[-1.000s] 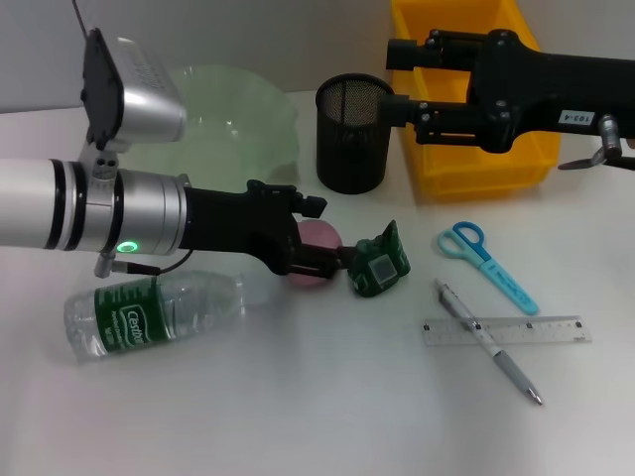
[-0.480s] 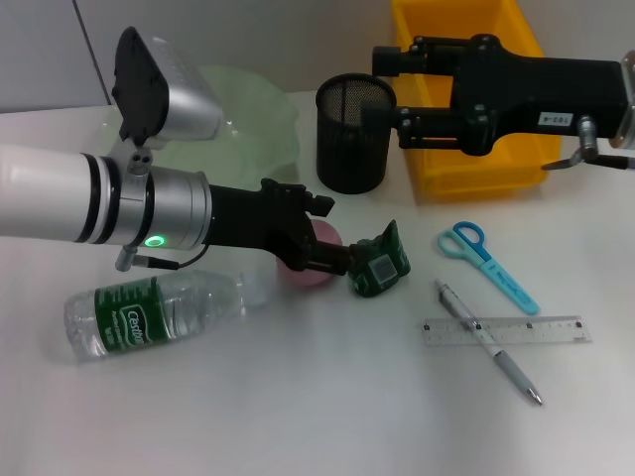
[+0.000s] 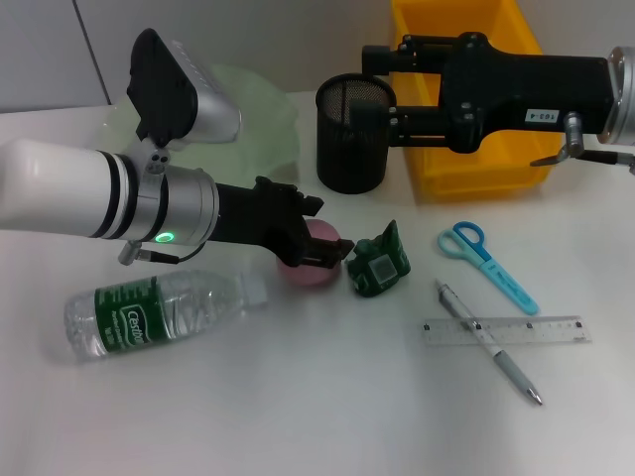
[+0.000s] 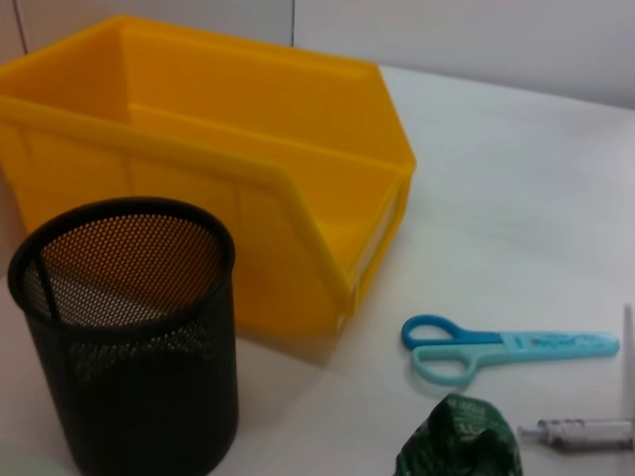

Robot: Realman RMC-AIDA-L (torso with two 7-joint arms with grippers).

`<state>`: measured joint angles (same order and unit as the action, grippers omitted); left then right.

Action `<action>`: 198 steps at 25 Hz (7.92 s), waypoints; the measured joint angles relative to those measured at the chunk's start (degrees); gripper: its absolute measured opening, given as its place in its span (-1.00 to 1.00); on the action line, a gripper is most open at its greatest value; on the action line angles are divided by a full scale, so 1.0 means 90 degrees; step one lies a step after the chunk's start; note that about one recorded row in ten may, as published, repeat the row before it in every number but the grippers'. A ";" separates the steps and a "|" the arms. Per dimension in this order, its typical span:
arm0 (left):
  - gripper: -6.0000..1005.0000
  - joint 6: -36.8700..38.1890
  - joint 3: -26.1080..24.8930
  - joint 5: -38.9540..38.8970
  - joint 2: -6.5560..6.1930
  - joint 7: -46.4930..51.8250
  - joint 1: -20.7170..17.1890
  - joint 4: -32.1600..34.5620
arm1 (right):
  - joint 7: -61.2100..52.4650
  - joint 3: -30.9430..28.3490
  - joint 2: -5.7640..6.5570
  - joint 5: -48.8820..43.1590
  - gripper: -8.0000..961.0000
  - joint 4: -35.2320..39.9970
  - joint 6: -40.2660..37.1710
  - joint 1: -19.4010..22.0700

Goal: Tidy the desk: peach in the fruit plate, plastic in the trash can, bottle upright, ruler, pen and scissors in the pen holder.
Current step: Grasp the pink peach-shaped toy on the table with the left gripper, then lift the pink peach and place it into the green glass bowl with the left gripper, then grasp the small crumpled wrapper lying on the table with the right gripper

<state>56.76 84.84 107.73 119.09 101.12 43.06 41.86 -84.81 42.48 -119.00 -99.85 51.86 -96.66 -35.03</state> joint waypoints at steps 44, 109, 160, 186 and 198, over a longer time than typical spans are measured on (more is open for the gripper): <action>0.45 -0.0173 0.0491 0.1195 0.0009 0.0610 0.0173 0.0138 | -0.0078 0.0095 0.0010 -0.0039 0.43 0.0000 0.0215 -0.0093; -0.64 -0.1178 -0.1708 0.0269 -0.0072 -0.0558 -0.0573 0.0538 | 0.0000 0.0047 0.0039 0.0791 0.43 0.0221 0.0174 0.0436; 0.30 0.2578 -0.3562 -0.0188 -0.0111 -0.1669 -0.1590 0.0957 | -0.0044 0.0077 0.0069 0.0690 0.39 0.0254 0.0344 0.0391; 0.30 0.2869 -0.3783 -0.0556 -0.0112 -0.1988 -0.1579 0.0476 | -0.4726 0.1423 0.0013 -0.4191 0.37 0.1717 0.0692 -0.0867; 0.30 0.2878 -0.3761 -0.0547 -0.0118 -0.2060 -0.1512 0.0475 | -0.5147 0.2191 0.0009 -0.4762 0.36 0.0913 0.0878 -0.1314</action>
<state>82.67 50.99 102.81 118.03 82.58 29.45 46.14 -131.13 62.20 -118.92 -142.71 60.07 -88.76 -46.85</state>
